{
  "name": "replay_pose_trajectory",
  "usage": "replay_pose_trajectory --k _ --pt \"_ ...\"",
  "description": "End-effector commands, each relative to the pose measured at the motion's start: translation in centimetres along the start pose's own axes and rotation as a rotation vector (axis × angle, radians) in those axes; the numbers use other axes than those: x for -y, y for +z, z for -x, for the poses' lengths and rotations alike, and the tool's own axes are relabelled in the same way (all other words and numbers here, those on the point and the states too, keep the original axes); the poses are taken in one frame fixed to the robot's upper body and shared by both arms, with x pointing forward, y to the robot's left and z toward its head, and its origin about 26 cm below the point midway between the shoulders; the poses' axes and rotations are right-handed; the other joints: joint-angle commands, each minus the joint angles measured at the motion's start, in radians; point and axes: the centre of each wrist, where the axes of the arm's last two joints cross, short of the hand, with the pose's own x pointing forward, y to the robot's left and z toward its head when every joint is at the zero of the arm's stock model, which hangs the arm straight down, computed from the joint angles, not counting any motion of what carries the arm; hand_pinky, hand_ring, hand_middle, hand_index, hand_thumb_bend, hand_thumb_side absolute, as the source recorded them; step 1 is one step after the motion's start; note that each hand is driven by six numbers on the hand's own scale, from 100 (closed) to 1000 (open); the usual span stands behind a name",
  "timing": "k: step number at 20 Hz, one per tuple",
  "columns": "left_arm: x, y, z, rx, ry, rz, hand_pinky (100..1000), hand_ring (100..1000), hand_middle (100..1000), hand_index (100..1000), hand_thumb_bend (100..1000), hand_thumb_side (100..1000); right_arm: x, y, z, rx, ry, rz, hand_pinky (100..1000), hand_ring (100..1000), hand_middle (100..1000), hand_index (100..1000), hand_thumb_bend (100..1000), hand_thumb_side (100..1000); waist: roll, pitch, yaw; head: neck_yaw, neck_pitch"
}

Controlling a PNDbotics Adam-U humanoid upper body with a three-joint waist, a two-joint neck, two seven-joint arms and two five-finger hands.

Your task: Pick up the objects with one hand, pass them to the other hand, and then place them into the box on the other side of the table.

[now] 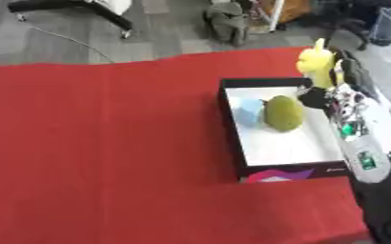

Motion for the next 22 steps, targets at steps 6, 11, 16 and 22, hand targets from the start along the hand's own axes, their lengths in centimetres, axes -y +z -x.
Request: replay_pose_trajectory --k 6,11,16,22 --pt "-0.4 -0.5 -0.4 0.015 0.003 -0.017 656 655 615 820 290 620 1.0 -0.3 -0.3 0.055 0.039 -0.050 1000 1000 1000 1000 100 100 -0.001 -0.015 0.001 0.001 -0.011" --pt "-0.5 -0.5 -0.3 0.013 0.000 -0.019 653 654 614 819 288 616 1.4 -0.3 -0.3 0.086 0.051 -0.059 1000 1000 1000 1000 100 195 -0.001 -0.016 0.001 0.004 -0.014" --pt "-0.4 -0.5 -0.4 0.009 0.009 -0.028 649 651 611 816 289 616 2.2 1.2 -2.4 0.183 -0.291 -0.038 1000 1000 1000 1000 100 613 -0.001 -0.015 0.002 0.007 -0.014" --pt "-0.1 -0.6 -0.5 -0.021 0.064 -0.054 634 641 602 815 246 644 1.2 1.4 -3.4 0.454 -0.853 -0.130 1000 1000 1000 1000 100 725 0.000 -0.016 0.006 0.024 -0.016"
